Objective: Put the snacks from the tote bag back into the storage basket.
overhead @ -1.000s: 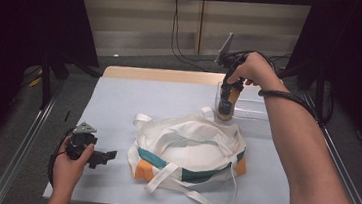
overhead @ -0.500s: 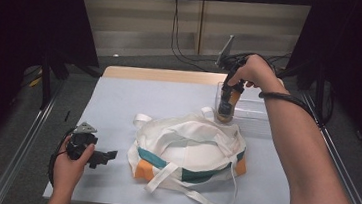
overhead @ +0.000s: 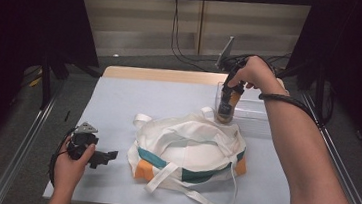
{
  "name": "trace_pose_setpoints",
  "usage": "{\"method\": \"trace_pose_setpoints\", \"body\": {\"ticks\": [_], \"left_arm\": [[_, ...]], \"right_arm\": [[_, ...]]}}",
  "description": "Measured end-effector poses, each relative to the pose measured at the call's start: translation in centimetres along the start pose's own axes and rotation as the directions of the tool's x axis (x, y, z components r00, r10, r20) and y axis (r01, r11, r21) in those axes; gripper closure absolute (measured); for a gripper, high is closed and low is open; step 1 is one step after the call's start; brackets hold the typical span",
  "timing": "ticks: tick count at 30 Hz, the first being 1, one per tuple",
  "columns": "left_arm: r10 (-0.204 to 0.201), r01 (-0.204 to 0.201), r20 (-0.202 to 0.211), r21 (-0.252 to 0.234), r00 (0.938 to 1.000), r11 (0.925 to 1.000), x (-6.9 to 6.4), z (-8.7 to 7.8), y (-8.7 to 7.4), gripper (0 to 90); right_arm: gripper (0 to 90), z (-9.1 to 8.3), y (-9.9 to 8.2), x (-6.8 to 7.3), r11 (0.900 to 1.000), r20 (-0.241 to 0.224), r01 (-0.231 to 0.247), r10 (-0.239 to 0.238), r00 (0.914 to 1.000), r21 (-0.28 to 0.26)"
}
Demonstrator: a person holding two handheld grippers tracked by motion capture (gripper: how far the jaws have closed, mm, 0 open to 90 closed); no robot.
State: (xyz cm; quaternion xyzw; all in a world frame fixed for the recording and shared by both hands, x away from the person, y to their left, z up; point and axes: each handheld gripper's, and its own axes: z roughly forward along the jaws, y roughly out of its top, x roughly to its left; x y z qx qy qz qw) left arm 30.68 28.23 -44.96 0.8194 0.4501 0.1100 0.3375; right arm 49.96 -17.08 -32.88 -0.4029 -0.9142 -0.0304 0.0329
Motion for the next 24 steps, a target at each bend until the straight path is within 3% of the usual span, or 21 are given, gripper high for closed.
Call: {"method": "trace_pose_setpoints", "body": {"ticks": [24], "left_arm": [[0.002,-0.002,0.001,-0.007,1.0000,1.0000,-0.15,-0.03,0.05,4.8]], "right_arm": [[30.2,0.38,-0.20,0.19,1.0000,0.005,0.000,0.000,1.0000,0.003]]}}
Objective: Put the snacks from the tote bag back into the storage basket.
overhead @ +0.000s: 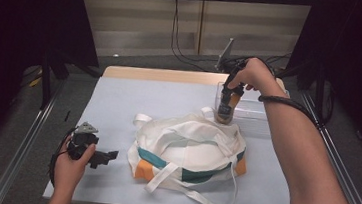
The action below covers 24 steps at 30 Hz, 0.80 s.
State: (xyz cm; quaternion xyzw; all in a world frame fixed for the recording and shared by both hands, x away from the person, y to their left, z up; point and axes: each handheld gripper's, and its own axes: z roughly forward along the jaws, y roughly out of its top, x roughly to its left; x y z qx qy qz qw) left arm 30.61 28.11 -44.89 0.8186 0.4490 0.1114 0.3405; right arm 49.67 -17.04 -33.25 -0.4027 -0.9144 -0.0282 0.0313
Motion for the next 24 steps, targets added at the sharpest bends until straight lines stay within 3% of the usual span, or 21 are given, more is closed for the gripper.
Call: {"method": "trace_pose_setpoints", "body": {"ticks": [24], "left_arm": [[0.000,0.000,-0.001,0.006,1.0000,1.0000,0.07,-0.04,-0.04,4.8]], "right_arm": [[30.3,0.74,0.08,-0.08,1.0000,-0.005,-0.001,0.001,1.0000,0.005]]}}
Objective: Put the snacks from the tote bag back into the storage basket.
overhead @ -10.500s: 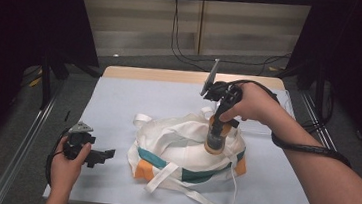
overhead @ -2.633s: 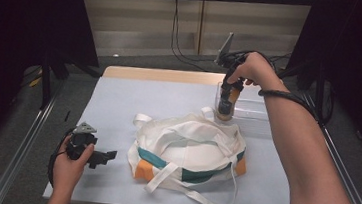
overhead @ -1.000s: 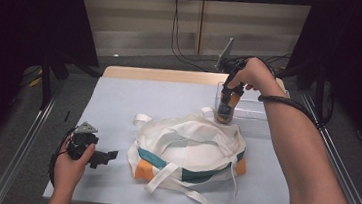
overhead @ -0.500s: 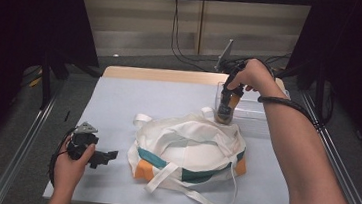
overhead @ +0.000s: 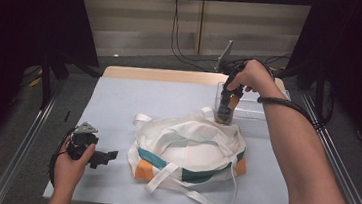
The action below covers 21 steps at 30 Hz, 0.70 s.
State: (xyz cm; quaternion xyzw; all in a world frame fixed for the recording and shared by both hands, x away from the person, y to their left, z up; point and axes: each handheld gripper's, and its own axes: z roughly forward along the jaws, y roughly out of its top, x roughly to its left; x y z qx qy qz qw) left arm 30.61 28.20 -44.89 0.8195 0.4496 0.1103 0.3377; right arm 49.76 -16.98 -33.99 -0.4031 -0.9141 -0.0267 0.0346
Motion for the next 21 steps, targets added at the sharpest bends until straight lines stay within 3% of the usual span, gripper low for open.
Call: {"method": "trace_pose_setpoints", "body": {"ticks": [21], "left_arm": [[-0.001,0.001,0.002,-0.003,1.0000,1.0000,-0.04,-0.02,0.02,4.8]], "right_arm": [[30.2,0.55,0.02,-0.02,1.0000,0.003,0.004,-0.004,1.0000,0.001]]}}
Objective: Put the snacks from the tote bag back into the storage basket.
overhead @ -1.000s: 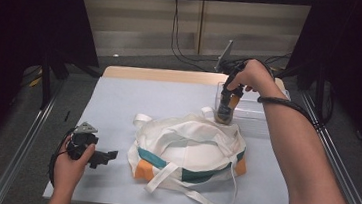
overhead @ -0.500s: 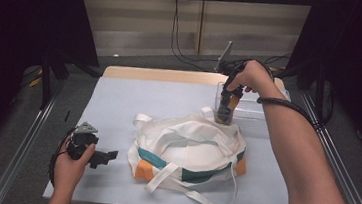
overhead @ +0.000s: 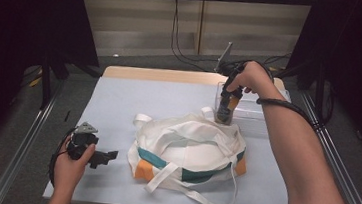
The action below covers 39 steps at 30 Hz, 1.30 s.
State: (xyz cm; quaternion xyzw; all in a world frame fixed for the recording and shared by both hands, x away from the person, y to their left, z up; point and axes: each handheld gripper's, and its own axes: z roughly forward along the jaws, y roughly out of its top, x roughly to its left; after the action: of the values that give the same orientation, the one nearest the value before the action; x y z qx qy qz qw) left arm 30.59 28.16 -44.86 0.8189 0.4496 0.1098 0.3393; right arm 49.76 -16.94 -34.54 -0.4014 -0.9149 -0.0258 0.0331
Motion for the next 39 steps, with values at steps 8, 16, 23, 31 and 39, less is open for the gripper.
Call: {"method": "trace_pose_setpoints", "body": {"ticks": [8,16,23,31,39], "left_arm": [[-0.001,0.001,-0.007,-0.001,1.0000,1.0000,0.07,0.04,-0.08,4.8],[-0.004,0.004,-0.006,-0.007,1.0000,1.0000,0.02,0.05,-0.11,4.8],[-0.001,0.001,-0.002,-0.001,1.0000,1.0000,-0.03,-0.07,-0.08,4.8],[0.002,-0.002,0.000,0.003,1.0000,1.0000,-0.15,0.00,-0.05,4.8],[0.007,-0.007,0.001,0.007,1.0000,0.9999,-0.12,0.07,-0.04,4.8]], "right_arm": [[30.2,0.14,0.06,0.00,1.0000,0.000,-0.001,0.001,1.0000,-0.003],[30.0,0.21,0.12,0.08,0.9999,-0.001,-0.009,0.009,1.0000,-0.014],[29.9,0.28,0.01,0.02,0.9993,-0.001,-0.016,0.016,0.9999,-0.033],[29.8,0.31,-0.22,0.03,0.9988,0.001,-0.018,0.018,0.9998,-0.046],[29.6,0.32,-0.37,-0.04,0.9980,-0.003,-0.020,0.020,0.9998,-0.060]]}}
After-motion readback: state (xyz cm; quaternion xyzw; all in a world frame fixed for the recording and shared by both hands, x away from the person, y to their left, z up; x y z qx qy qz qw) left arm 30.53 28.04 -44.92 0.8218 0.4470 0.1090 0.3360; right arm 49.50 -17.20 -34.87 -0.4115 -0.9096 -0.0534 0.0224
